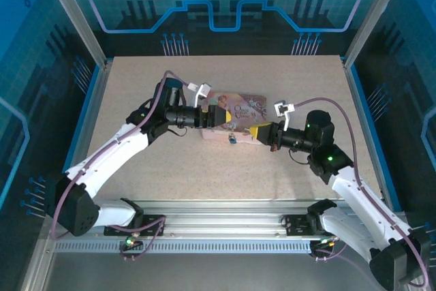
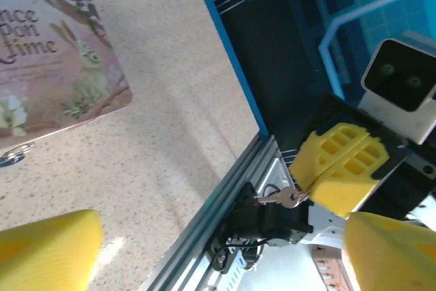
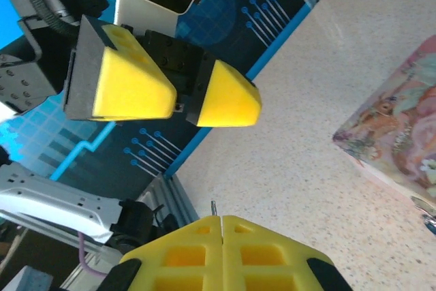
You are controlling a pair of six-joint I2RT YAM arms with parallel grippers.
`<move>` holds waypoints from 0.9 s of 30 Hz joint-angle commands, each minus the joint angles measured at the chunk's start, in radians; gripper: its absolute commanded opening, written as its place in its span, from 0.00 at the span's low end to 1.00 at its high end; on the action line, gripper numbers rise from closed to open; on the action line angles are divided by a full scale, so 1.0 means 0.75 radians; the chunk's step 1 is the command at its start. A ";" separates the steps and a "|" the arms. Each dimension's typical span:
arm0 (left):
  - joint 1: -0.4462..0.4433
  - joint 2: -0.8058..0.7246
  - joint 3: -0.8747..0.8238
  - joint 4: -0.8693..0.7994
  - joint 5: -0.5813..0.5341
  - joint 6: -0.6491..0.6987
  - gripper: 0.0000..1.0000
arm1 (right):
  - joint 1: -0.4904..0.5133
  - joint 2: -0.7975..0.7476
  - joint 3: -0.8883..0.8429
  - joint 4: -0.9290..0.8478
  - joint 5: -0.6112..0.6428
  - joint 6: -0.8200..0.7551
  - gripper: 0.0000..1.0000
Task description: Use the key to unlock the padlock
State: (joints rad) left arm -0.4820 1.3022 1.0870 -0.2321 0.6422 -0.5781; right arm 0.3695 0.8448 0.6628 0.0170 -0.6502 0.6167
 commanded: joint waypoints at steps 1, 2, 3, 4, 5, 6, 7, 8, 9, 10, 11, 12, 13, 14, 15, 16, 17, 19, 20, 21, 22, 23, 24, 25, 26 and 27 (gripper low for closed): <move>0.009 -0.064 -0.068 0.060 -0.120 -0.006 0.99 | -0.014 -0.020 0.058 -0.130 0.054 -0.092 0.00; 0.010 -0.070 -0.081 0.058 -0.153 -0.011 0.99 | -0.015 -0.022 0.063 -0.146 0.057 -0.101 0.00; 0.012 -0.076 -0.095 0.049 -0.198 -0.023 0.99 | -0.014 -0.022 0.069 -0.167 0.063 -0.116 0.00; 0.013 -0.082 -0.110 0.044 -0.248 -0.035 0.99 | -0.016 -0.023 0.074 -0.180 0.068 -0.128 0.00; 0.017 -0.088 -0.132 0.056 -0.274 -0.044 0.99 | -0.016 -0.027 0.076 -0.189 0.075 -0.137 0.00; 0.025 -0.095 -0.159 0.086 -0.284 -0.048 0.99 | -0.016 -0.032 0.078 -0.201 0.089 -0.144 0.00; 0.034 -0.100 -0.187 0.115 -0.286 -0.061 0.99 | -0.016 -0.036 0.081 -0.210 0.104 -0.150 0.00; 0.053 -0.099 -0.207 0.136 -0.273 -0.078 0.99 | -0.018 -0.040 0.082 -0.223 0.119 -0.159 0.00; 0.072 -0.093 -0.216 0.136 -0.265 -0.091 0.99 | -0.018 -0.042 0.085 -0.234 0.136 -0.167 0.00; 0.087 -0.085 -0.219 0.132 -0.256 -0.098 0.99 | -0.017 -0.042 0.090 -0.249 0.149 -0.174 0.00; 0.103 -0.073 -0.224 0.132 -0.241 -0.101 0.99 | -0.018 -0.040 0.097 -0.267 0.167 -0.185 0.00; 0.115 -0.061 -0.231 0.131 -0.240 -0.106 0.99 | -0.019 -0.038 0.105 -0.290 0.197 -0.197 0.00; 0.123 -0.053 -0.236 0.126 -0.245 -0.105 0.98 | -0.019 -0.036 0.110 -0.313 0.226 -0.205 0.00; 0.128 -0.046 -0.240 0.113 -0.255 -0.099 0.96 | -0.018 -0.035 0.120 -0.339 0.255 -0.215 0.00; 0.129 -0.039 -0.244 0.098 -0.278 -0.087 0.95 | -0.018 -0.036 0.126 -0.362 0.285 -0.223 0.00; 0.130 -0.035 -0.251 0.098 -0.295 -0.075 0.93 | -0.021 -0.034 0.131 -0.383 0.314 -0.230 0.00; 0.129 -0.033 -0.261 0.099 -0.323 -0.077 0.92 | -0.022 -0.034 0.138 -0.409 0.351 -0.238 0.00; 0.129 -0.032 -0.285 0.102 -0.407 -0.078 0.89 | -0.022 -0.028 0.159 -0.474 0.430 -0.256 0.00; 0.129 -0.033 -0.301 0.111 -0.457 -0.078 0.89 | -0.024 -0.020 0.172 -0.513 0.479 -0.267 0.00; 0.130 -0.031 -0.313 0.122 -0.505 -0.077 0.89 | -0.029 -0.009 0.186 -0.554 0.526 -0.281 0.00; 0.129 -0.024 -0.316 0.123 -0.548 -0.077 0.89 | -0.031 -0.002 0.193 -0.577 0.555 -0.290 0.00; 0.129 -0.010 -0.314 0.123 -0.589 -0.064 0.89 | -0.036 0.007 0.196 -0.597 0.593 -0.292 0.00; 0.132 0.009 -0.305 0.127 -0.615 -0.056 0.90 | -0.040 0.016 0.200 -0.617 0.633 -0.295 0.00; 0.135 0.031 -0.291 0.127 -0.635 -0.053 0.90 | -0.045 0.024 0.203 -0.631 0.670 -0.299 0.00; 0.140 0.056 -0.275 0.136 -0.643 -0.053 0.90 | -0.049 0.037 0.204 -0.648 0.725 -0.301 0.00; 0.147 0.091 -0.256 0.146 -0.647 -0.056 0.90 | -0.056 0.053 0.208 -0.655 0.766 -0.303 0.00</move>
State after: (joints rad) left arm -0.3855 1.3193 0.8627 -0.1543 0.2413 -0.6365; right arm 0.3454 0.8639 0.7902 -0.3935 -0.2146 0.4198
